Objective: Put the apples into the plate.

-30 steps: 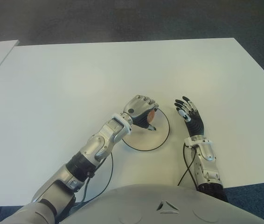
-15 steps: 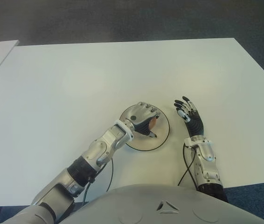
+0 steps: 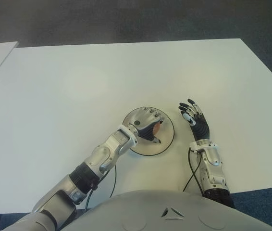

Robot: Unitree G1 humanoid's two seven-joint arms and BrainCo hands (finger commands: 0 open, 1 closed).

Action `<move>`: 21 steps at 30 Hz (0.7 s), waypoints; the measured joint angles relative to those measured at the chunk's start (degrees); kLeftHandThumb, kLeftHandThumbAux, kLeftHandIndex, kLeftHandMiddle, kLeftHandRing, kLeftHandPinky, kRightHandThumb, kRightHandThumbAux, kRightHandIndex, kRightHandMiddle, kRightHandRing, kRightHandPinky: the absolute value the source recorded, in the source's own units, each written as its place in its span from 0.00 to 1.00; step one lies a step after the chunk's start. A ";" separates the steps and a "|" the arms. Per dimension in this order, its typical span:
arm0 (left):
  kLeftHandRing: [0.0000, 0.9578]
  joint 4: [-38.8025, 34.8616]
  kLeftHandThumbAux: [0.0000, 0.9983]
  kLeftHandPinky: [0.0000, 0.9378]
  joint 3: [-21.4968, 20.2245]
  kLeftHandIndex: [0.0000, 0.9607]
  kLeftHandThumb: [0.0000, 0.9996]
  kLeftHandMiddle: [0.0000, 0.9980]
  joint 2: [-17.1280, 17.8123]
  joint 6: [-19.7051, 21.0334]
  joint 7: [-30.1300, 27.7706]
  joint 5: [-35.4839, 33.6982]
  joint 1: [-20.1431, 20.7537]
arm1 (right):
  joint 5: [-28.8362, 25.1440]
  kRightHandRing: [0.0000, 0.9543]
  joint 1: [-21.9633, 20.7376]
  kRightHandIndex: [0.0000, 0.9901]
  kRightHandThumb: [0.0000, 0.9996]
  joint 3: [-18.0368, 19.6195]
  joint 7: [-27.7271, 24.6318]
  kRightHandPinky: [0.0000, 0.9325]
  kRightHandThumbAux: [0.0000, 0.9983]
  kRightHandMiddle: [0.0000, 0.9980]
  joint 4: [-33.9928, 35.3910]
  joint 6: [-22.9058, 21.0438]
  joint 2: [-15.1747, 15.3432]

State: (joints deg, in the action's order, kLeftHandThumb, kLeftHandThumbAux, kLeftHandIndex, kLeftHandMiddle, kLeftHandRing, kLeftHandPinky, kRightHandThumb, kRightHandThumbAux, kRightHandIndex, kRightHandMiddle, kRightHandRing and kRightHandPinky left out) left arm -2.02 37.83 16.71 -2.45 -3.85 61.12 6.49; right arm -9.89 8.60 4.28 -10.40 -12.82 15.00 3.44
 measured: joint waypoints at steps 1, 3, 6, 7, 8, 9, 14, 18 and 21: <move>0.82 -0.04 0.66 0.83 -0.24 0.42 0.85 0.52 -0.23 0.13 0.08 -0.31 -0.31 | 0.00 0.22 -0.03 0.11 0.20 0.05 -0.06 0.13 0.59 0.25 -0.06 0.00 0.01; 0.82 -0.14 0.66 0.83 -0.59 0.42 0.85 0.52 -0.58 0.27 0.23 -0.45 -0.83 | 0.00 0.21 -0.07 0.11 0.20 0.14 -0.15 0.13 0.59 0.25 -0.15 0.01 0.03; 0.79 -1.17 0.67 0.77 -0.75 0.44 0.82 0.56 -0.90 1.23 -0.29 -0.47 -1.50 | 0.00 0.21 -0.12 0.11 0.21 0.21 -0.22 0.15 0.59 0.25 -0.23 0.01 0.04; 0.76 -1.76 0.68 0.74 -0.85 0.44 0.79 0.57 -1.01 1.60 -0.73 -0.52 -1.77 | 0.01 0.21 -0.14 0.11 0.21 0.23 -0.23 0.15 0.59 0.25 -0.24 0.01 0.04; 0.73 -2.39 0.68 0.70 -1.02 0.44 0.76 0.59 -1.22 2.17 -1.44 -0.99 -2.11 | 0.01 0.21 -0.16 0.11 0.21 0.23 -0.23 0.15 0.59 0.25 -0.25 0.01 0.04; 0.65 -2.82 0.62 0.63 -1.19 0.41 0.66 0.54 -1.51 2.65 -2.00 -1.54 -2.39 | 0.01 0.21 -0.19 0.11 0.21 0.24 -0.23 0.15 0.59 0.25 -0.29 0.01 0.04; 0.27 -4.64 0.39 0.27 -1.49 0.21 0.29 0.27 -1.99 4.30 -4.19 -2.78 -3.68 | 0.02 0.22 -0.51 0.11 0.21 0.28 -0.23 0.14 0.60 0.26 -0.53 0.00 0.03; 0.06 -4.92 0.33 0.06 -1.41 0.04 0.13 0.06 -1.44 4.19 -3.88 -2.07 -4.28 | 0.11 0.21 -0.72 0.09 0.20 0.28 -0.23 0.13 0.61 0.25 -0.76 0.00 0.08; 0.02 -5.32 0.31 0.02 -1.28 0.01 0.09 0.02 -0.89 4.12 -3.62 -1.08 -4.42 | 0.22 0.21 -0.80 0.09 0.20 0.27 -0.28 0.12 0.62 0.25 -0.86 0.00 0.18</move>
State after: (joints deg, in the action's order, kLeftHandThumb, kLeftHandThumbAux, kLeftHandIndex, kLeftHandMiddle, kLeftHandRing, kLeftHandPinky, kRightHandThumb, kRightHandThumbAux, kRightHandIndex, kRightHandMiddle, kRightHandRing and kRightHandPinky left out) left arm -7.35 36.56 15.83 1.67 -7.47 60.04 2.07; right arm -9.67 7.80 4.55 -10.68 -13.68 15.00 3.62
